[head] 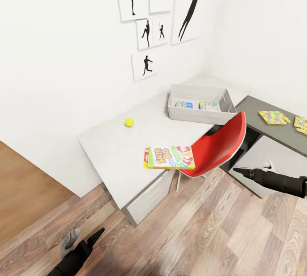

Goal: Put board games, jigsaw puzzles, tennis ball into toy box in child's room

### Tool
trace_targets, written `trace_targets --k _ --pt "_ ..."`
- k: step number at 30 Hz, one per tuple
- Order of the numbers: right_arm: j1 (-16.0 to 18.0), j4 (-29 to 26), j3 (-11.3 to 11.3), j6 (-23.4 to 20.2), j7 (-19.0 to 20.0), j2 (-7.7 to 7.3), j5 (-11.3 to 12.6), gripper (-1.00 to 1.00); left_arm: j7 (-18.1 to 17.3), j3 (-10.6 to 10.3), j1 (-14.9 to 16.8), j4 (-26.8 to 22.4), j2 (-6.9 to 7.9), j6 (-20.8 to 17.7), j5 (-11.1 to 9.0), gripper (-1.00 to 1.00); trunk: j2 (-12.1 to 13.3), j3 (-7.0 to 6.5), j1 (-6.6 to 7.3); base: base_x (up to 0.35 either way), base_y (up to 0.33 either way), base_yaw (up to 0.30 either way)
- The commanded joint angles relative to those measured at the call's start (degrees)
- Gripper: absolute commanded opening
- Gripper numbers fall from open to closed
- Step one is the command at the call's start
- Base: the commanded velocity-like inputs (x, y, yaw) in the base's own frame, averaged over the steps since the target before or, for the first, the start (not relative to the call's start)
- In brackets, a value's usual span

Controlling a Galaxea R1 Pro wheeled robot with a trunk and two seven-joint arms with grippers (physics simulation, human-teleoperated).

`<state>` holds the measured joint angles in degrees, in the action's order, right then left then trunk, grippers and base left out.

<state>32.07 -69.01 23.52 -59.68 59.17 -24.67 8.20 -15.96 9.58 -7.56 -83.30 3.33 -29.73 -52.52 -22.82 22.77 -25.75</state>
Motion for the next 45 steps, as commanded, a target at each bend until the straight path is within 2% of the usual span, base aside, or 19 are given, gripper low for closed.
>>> trace_targets --k 1,2,3,5,6,7,8,10,11,12,13,15,18,20,33,45 --pt "0.06 0.02 0.03 -0.32 0.09 0.02 0.11 1.0 -0.03 0.08 0.0 -0.04 -0.01 -0.42 -0.39 1.0 -0.1 0.12 -0.03 0.0 0.11 -0.14" --pt "0.07 0.72 0.02 -0.32 0.02 0.84 0.1 1.0 -0.03 0.14 0.0 0.1 0.03 -0.42 -0.39 1.0 -0.1 0.15 -0.03 0.0 0.141 -0.112" --pt "0.07 0.72 0.02 -0.32 0.02 0.84 0.1 1.0 -0.03 0.14 0.0 0.1 0.03 -0.42 -0.39 1.0 -0.1 0.19 -0.03 0.0 0.141 -0.112" --pt "0.09 1.98 -0.01 -0.32 -0.1 2.62 0.06 1.0 -0.03 0.23 0.0 0.36 0.09 -0.42 -0.39 1.0 -0.1 0.23 -0.03 0.0 0.176 -0.081" --pt "0.09 1.98 -0.01 -0.32 -0.1 2.62 0.06 1.0 -0.03 0.23 0.0 0.36 0.09 -0.42 -0.39 1.0 -0.1 0.25 -0.03 0.0 0.186 -0.072" --pt "0.09 2.55 0.0 -0.32 -0.16 3.6 0.04 1.0 -0.03 0.29 0.0 0.48 0.11 -0.42 -0.39 1.0 -0.1 0.27 -0.03 0.0 0.202 -0.057" --pt "0.09 2.55 0.0 -0.32 -0.16 3.6 0.04 1.0 -0.03 0.29 0.0 0.48 0.11 -0.42 -0.39 1.0 -0.1 0.29 -0.03 0.0 0.202 -0.057" --pt "0.11 3.71 -0.02 -0.32 -0.14 5.54 0.02 1.0 -0.03 0.46 -0.05 0.64 0.14 -0.42 -0.39 1.0 -0.1 0.31 -0.03 0.0 0.22 -0.041" --pt "0.11 3.71 -0.02 -0.32 -0.14 5.54 0.02 1.0 -0.03 0.46 -0.05 0.64 0.14 -0.42 -0.39 1.0 -0.1 0.32 -0.03 0.0 0.225 -0.037" --pt "0.13 4.37 -0.01 -0.32 -0.11 6.44 0.01 1.0 -0.03 0.54 -0.09 0.7 0.17 -0.42 -0.4 1.0 -0.1 0.33 -0.03 0.0 0.233 -0.029" --pt "0.13 4.37 -0.01 -0.32 -0.11 6.44 0.01 1.0 -0.03 0.54 -0.09 0.7 0.17 -0.42 -0.4 1.0 -0.1 0.34 -0.03 0.0 0.233 -0.029" --pt "0.23 6.23 0.04 -0.32 -0.03 7.9 0.0 1.0 -0.03 0.68 -0.17 0.84 0.25 -0.42 -0.43 1.0 -0.1 0.35 -0.03 0.0 0.243 -0.021" --pt "0.38 7.43 0.06 -0.32 0.01 8.42 -0.01 1.0 -0.03 0.74 -0.23 0.93 0.29 -0.4 -0.44 1.0 -0.1 0.37 -0.03 0.0 0.248 -0.016" --pt "1.24 10.16 0.08 -0.32 0.11 9.2 0.0 1.0 -0.02 0.95 -0.5 1.21 0.35 -0.38 -0.48 1.0 -0.1 0.37 -0.03 0.0 0.254 -0.011" --pt "5.55 21.02 0.18 -0.32 0.39 10.46 0.15 1.0 0.04 3.7 -1.68 2.58 0.27 -0.34 -0.47 1.0 -0.1 0.39 -0.03 0.0 0.233 -0.005" --pt "6.51 23.25 0.59 2.79 1.37 10.15 0.2 1.0 0.05 4.6 -1.85 5.5 0.1 -0.22 -0.44 1.0 -0.1 0.39 -0.03 0.0 0.058 -0.001"
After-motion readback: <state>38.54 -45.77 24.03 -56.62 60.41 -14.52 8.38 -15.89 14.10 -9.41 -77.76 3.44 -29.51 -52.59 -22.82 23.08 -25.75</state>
